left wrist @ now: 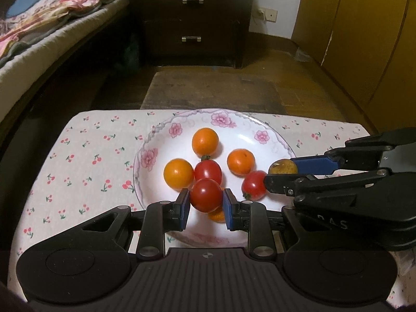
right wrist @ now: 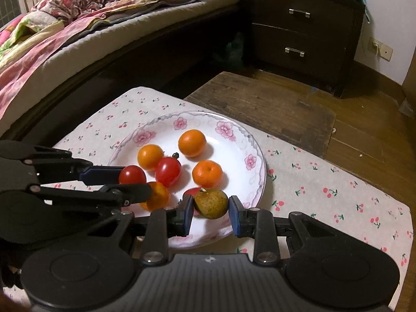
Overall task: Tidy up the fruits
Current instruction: 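Carry tomato and pear over the plate and release both into it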
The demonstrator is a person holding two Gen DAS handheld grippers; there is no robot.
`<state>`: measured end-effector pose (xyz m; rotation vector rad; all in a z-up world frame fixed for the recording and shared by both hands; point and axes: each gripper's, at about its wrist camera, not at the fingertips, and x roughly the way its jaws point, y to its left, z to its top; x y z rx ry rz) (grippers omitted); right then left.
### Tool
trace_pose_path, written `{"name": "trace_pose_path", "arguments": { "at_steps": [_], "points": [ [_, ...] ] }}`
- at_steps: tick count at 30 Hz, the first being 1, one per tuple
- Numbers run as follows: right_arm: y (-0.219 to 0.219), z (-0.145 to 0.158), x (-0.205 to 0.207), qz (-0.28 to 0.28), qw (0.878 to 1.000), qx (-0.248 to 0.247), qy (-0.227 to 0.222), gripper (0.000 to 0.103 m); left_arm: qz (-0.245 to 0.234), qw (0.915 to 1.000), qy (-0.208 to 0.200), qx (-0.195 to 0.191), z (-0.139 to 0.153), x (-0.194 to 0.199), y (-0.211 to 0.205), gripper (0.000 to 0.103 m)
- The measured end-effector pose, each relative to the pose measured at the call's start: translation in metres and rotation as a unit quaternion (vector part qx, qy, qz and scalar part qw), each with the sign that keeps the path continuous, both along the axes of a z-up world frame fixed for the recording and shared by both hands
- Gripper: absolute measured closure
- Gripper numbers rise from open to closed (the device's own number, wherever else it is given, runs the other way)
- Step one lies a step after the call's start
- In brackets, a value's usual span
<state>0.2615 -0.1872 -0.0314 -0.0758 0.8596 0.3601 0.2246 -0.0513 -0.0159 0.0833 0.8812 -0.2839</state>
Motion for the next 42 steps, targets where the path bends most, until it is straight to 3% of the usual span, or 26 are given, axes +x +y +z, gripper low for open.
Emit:
{"name": "trace_pose_path", "arguments": {
  "at_steps": [9,13,26,37,42],
  "points": [
    [-0.011,-0.007,0.018,-0.023,0.999,0.025,0.004,0.069,-0.01,0.9999,-0.012,0.007,-0.001,0.02,-0.007,0.07],
    [-0.009,-0.008,0.018,-0.008,1.0,0.026,0.008,0.069,-0.012,0.9999,-0.008,0.0,-0.002,0.016,-0.002,0.069],
    [-0.007,-0.004,0.003,0.008,1.0,0.012,0.018,0.069,-0.023,0.9997,-0.001,-0.008,0.0,-0.012,0.002,0.068],
    [0.006,-0.011,0.004,0.027,0.999,-0.018,0.012,0.069,-0.021,0.9997,0.015,-0.002,-0.015,-0.006,-0.002,0.069],
    [0.004,-0.008,0.005,0.025,1.0,-0.017,-0.003,0.068,-0.014,0.9998,0.008,-0.012,-0.011,-0.004,0.002,0.064]
  ]
}}
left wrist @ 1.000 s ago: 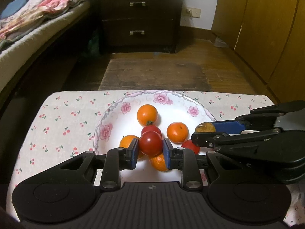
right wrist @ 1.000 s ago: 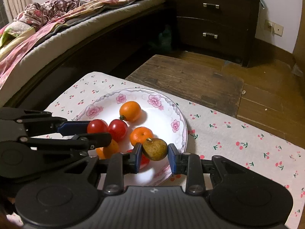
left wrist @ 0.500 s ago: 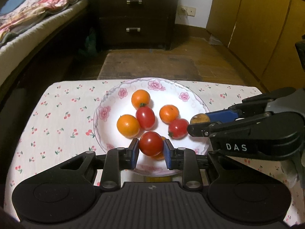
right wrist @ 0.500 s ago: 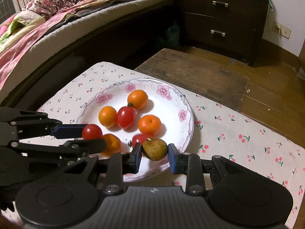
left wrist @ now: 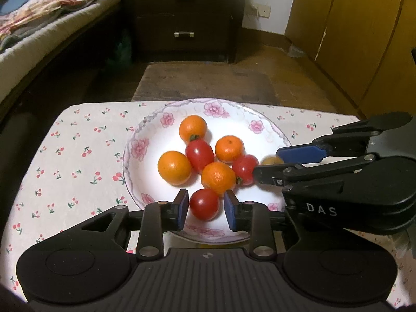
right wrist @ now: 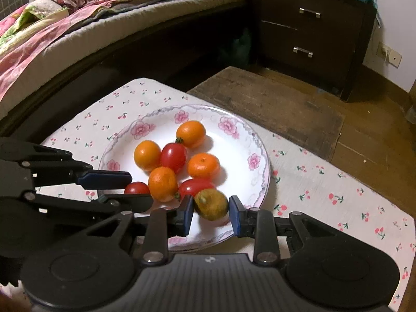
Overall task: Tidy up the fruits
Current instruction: 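Carry tomato and pear over the plate and release both into it, then move both open tools back toward the remaining yellow pears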
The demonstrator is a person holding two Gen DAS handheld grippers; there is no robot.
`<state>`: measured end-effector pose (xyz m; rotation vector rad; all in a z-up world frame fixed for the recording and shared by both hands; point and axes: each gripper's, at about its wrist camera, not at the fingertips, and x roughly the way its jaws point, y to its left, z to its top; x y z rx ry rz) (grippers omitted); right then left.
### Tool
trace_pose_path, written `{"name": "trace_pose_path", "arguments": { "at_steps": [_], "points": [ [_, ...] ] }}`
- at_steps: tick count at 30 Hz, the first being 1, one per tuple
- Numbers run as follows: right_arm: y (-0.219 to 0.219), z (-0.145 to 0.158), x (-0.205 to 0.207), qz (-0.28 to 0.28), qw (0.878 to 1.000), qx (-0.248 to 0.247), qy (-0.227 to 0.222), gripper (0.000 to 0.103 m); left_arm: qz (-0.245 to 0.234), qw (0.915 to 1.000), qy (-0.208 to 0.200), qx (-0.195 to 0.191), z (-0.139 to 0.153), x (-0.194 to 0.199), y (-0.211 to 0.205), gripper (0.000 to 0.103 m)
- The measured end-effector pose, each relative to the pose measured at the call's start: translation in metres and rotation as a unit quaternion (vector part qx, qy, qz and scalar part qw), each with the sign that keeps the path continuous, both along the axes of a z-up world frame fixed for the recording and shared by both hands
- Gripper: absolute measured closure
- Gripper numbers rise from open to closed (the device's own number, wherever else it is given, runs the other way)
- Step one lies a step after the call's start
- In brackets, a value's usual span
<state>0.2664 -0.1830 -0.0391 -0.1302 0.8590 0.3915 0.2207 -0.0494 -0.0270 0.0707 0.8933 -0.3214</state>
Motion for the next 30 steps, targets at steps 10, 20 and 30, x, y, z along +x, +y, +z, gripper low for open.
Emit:
{"name": "trace_pose_path", "arguments": {
  "at_steps": [10,20,30],
  "points": [
    [-0.009,0.024,-0.002,-0.017,0.999,0.033,-0.024,0.062,0.015,0.9993,-0.022,-0.025,0.024,0.0,0.009,0.054],
    [-0.006,0.043,-0.022,-0.018,0.999,0.028,-0.026,0.061,0.009,0.9992,-0.023,-0.031,0.035,-0.016,0.014,0.05],
    [0.004,0.037,-0.077,0.005,1.0,0.017,0.004,0.061,0.008,0.9995,-0.004,-0.029,0.031,-0.039,0.026,0.043]
  ]
}}
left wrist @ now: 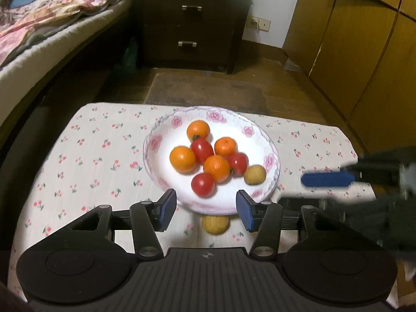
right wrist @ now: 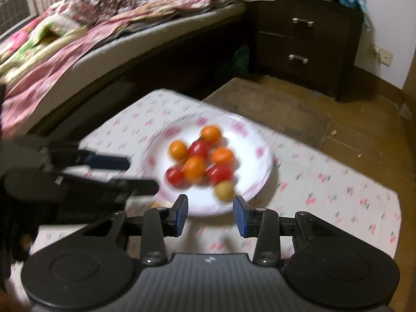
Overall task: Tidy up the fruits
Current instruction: 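Move both open tools back toward the remaining yellow pears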
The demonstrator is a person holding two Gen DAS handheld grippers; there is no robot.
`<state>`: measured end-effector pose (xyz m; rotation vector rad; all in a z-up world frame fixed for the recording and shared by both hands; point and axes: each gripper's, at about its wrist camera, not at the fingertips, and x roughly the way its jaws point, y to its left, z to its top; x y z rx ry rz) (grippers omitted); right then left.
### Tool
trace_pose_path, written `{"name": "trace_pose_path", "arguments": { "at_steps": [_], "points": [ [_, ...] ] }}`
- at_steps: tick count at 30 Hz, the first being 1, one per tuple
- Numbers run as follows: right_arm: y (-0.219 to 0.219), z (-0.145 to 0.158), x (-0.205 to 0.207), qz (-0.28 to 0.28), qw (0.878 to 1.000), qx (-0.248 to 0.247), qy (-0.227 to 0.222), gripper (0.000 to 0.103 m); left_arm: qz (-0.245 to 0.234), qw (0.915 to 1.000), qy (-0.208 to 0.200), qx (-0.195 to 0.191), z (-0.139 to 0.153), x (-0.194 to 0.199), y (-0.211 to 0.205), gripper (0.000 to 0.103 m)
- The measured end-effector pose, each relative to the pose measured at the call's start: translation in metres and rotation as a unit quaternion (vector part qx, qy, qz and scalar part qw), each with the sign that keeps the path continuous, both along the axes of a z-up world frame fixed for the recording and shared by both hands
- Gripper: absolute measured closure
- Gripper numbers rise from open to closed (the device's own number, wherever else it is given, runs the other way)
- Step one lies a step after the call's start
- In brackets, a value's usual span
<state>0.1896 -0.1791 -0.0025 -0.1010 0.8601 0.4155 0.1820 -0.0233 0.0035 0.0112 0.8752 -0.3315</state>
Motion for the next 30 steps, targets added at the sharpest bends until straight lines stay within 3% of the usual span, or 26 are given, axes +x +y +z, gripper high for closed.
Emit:
{"name": "trace_pose_path", "arguments": {
  "at_steps": [8,14,30],
  "points": [
    [0.025,-0.024,-0.026,0.023,0.999,-0.007,0.026,0.061,0.01,0.9998,0.013,0.008,-0.006,-0.009,0.011,0.034],
    [0.038,-0.033,-0.026,0.043,0.998,-0.001,0.035,0.061,0.024,0.9995,0.019,0.003,-0.009,-0.007,0.021,0.033],
    [0.05,-0.048,-0.016,0.057,0.997,-0.005,0.05,0.061,0.005,0.9993,0.033,0.017,-0.022,-0.01,0.01,0.033]
  ]
}}
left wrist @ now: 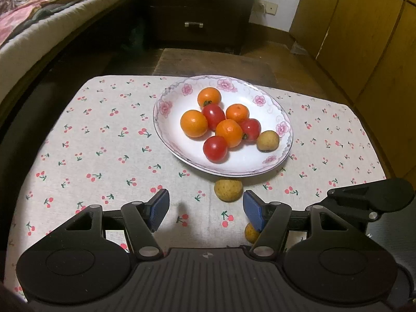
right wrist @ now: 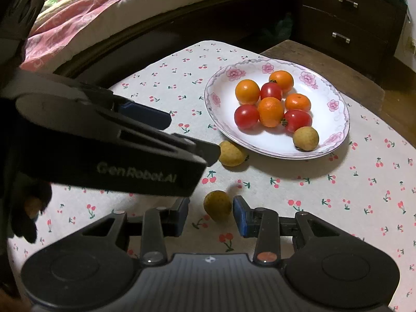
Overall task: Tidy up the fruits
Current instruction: 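Move both open tools back toward the remaining yellow pears, then grasp a yellow pear with the left gripper while the right gripper grasps another pear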
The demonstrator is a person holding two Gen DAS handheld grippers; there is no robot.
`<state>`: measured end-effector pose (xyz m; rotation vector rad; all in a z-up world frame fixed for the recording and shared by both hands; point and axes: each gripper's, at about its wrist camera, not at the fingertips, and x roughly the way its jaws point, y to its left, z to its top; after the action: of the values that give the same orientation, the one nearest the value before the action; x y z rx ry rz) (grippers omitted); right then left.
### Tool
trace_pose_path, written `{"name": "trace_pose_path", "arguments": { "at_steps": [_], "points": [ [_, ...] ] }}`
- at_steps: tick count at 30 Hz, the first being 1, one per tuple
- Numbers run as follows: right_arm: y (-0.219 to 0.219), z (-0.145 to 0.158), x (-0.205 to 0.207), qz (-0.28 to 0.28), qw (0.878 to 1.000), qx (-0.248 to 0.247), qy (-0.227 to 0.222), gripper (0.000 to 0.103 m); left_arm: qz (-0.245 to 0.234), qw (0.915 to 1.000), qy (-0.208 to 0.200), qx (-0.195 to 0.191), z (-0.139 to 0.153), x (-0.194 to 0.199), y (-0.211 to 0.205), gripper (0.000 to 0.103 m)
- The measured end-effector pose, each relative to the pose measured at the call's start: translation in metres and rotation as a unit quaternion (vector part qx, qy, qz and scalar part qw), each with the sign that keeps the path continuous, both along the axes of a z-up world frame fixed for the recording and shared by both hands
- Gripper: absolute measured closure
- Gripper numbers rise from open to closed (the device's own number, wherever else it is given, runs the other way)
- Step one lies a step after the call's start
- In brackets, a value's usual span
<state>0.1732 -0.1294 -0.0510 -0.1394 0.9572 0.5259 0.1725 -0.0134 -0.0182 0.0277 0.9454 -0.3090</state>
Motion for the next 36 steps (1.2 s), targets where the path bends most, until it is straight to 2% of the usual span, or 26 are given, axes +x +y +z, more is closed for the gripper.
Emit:
{"name": "trace_pose_path", "arguments": {
  "at_steps": [20,25,27,29,36],
  "points": [
    [0.002,-0.01,0.004,-0.013,1.0,0.006,0.01,0.06,0.004,0.9998,-0.002,0.02,-0.003,0.001,-0.001,0.031],
    [0.005,-0.01,0.004,-0.006,1.0,0.016,0.016,0.045,0.008,0.9997,-0.001,0.023,-0.003,0.001,0.001,0.031],
    [0.006,-0.012,0.004,-0.008,1.0,0.02,0.023,0.022,0.011,0.9996,-0.002,0.027,-0.002,0.001,0.002,0.03],
    [0.007,-0.015,0.003,-0.009,0.999,0.022,0.026,0.012,0.015,0.9994,-0.006,0.029,-0.002,0.001,0.005,0.03],
    [-0.003,-0.014,0.011,-0.028,0.996,0.062,0.057,0.008,0.029,0.999,-0.011,0.032,0.001,0.001,0.013,0.028]
  ]
}}
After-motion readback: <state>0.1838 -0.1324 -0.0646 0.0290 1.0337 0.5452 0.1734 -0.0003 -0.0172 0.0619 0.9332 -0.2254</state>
